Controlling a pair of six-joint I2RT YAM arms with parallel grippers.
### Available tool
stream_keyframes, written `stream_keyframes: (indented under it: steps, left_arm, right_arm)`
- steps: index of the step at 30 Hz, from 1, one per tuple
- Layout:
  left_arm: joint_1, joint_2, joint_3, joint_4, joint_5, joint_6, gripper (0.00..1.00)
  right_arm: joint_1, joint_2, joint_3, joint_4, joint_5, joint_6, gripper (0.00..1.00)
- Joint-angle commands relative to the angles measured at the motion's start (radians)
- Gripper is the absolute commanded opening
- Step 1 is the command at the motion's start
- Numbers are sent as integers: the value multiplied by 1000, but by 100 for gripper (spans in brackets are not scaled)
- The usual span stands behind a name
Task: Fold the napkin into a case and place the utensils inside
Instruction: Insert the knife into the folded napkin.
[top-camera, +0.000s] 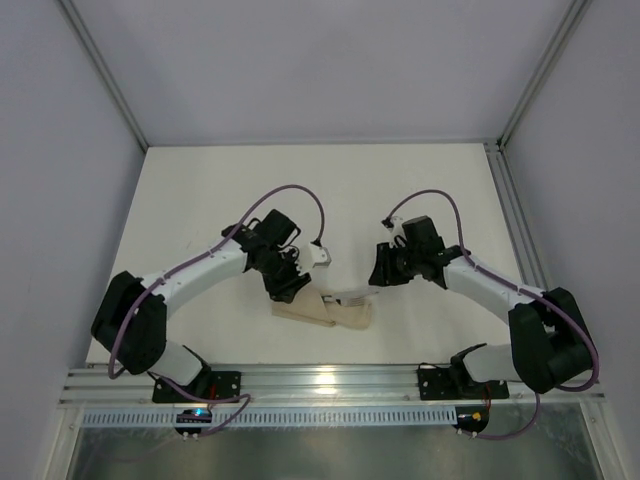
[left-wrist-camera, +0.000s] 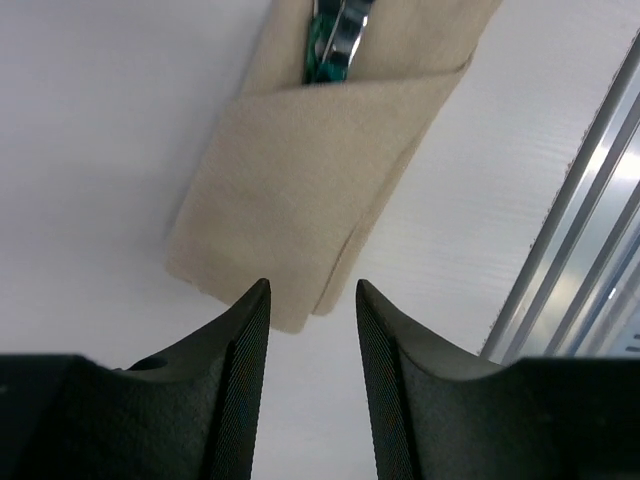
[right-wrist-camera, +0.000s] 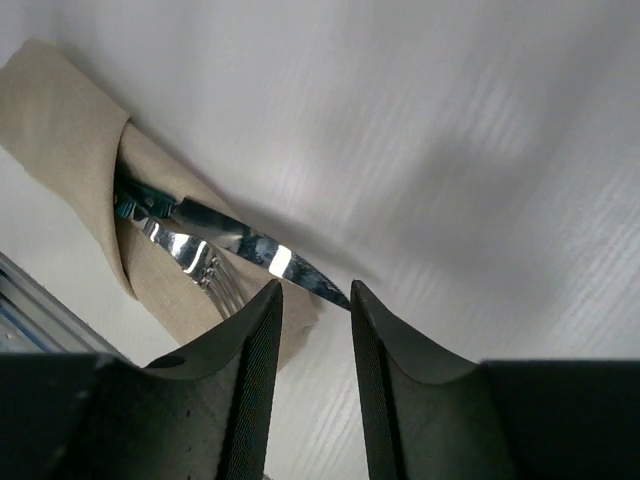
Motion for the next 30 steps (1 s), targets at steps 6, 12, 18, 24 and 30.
stream_keyframes:
  steps: [6,12,18,24,30]
  left_arm:
    - [-183,182,252,109,-20,136,44]
    - [-266,310,313,137,0,206,47]
    - [-308,356,344,132,53,230,49]
    - [-343,388,351,198,31,195,47]
    - [-345,446,361,177,17,213,46]
  right_arm:
    - [-118,46,-80,158,-114,79,48]
    - [-141,114,-116,262,-197,106,48]
    - [-144,126,-153,319,-236,118,45]
    - [-144,120,-174,321,-244,123,44]
    - [-146,102,-191,308,-244,125,41]
